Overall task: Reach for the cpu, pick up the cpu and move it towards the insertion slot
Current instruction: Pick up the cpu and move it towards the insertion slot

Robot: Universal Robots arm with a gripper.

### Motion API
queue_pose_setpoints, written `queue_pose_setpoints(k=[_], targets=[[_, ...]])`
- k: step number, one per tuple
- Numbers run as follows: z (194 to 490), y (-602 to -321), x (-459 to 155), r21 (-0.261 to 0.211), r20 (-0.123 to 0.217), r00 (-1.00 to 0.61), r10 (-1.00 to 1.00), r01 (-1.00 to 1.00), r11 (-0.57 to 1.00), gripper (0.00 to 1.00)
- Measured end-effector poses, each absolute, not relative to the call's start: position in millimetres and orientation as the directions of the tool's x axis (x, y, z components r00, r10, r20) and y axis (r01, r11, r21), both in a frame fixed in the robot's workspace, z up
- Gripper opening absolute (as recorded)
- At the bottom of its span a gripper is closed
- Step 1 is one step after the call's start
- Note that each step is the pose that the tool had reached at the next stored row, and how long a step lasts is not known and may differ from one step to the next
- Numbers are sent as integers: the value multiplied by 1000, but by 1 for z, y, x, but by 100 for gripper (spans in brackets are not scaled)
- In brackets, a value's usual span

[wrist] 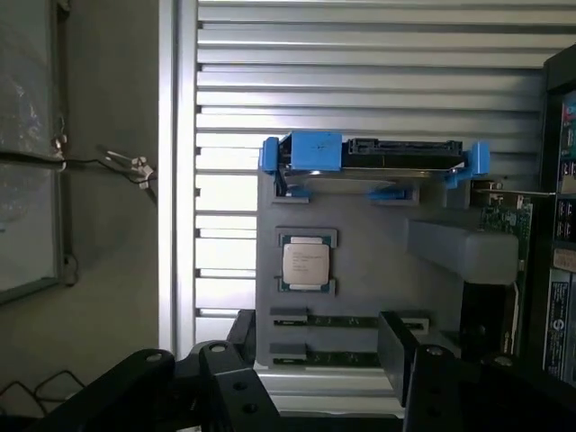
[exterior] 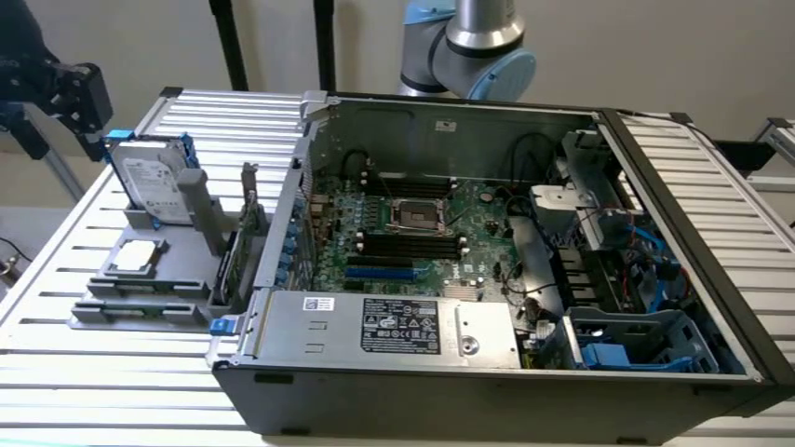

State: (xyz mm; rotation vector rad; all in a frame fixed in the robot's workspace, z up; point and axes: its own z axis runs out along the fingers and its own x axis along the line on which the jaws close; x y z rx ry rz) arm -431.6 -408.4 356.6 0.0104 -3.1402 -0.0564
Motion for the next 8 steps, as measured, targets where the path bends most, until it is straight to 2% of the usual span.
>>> queue_pose_setpoints(k=[8], targets=[[342,-410,-427,36,1,-1000,-5,-5,999,65]])
